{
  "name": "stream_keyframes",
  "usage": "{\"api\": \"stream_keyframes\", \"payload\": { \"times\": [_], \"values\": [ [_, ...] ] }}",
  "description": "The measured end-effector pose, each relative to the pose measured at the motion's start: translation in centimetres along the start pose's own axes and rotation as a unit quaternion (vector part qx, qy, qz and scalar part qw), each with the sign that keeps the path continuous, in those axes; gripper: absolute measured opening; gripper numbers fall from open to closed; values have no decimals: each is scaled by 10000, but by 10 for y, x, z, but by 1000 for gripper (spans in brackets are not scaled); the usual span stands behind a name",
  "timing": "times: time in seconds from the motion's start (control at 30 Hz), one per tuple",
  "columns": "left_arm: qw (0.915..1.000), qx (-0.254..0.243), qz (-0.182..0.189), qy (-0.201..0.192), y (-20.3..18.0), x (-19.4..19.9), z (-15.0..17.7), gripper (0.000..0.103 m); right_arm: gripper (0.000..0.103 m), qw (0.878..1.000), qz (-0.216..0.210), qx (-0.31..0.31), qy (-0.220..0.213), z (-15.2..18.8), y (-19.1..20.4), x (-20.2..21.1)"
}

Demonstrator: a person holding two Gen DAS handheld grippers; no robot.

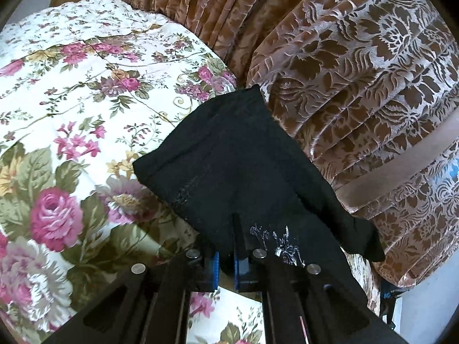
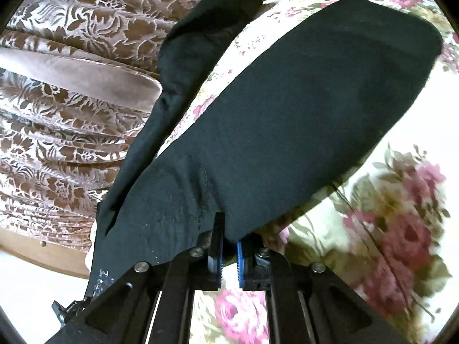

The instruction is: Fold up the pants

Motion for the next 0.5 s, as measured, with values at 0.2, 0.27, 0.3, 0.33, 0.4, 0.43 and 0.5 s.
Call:
{"api": "stream_keyframes", "payload": {
  "times": [0.2,0.27,0.3,0.33,0.4,0.43,0.5],
  "values": [
    [9999,66,-88,46,7,-2,3,6,12,9995,-97,-249,-163,6,-16,16],
    [9999,23,-142,81,6,-5,5,6,16,9993,-64,-283,-214,8,-20,21],
    [9998,2,-174,112,6,-7,5,6,24,9992,-8,-337,-220,8,-23,23],
    [9997,-17,-203,116,6,-7,6,6,50,9988,51,-433,-239,8,-28,24],
    [9996,-38,-255,117,7,-9,8,6,56,9965,-123,-716,-401,3,-33,30],
    [9996,-41,-268,119,7,-10,8,6,56,9958,-20,-787,-473,1,-36,33],
    [9994,-69,-315,137,9,-12,8,6,56,9946,150,-839,-585,-3,-40,36]
  ]
}}
Point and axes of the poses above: each gripper's, at about its wrist camera, not at the fingertips, and x roughly against the way its jaws point, y to its left, z to its underside, the point moved 7 cm from there along -x, roughly the way its jaws point, and after that the axes turned 5 degrees about -z, right-handed, at the moved point
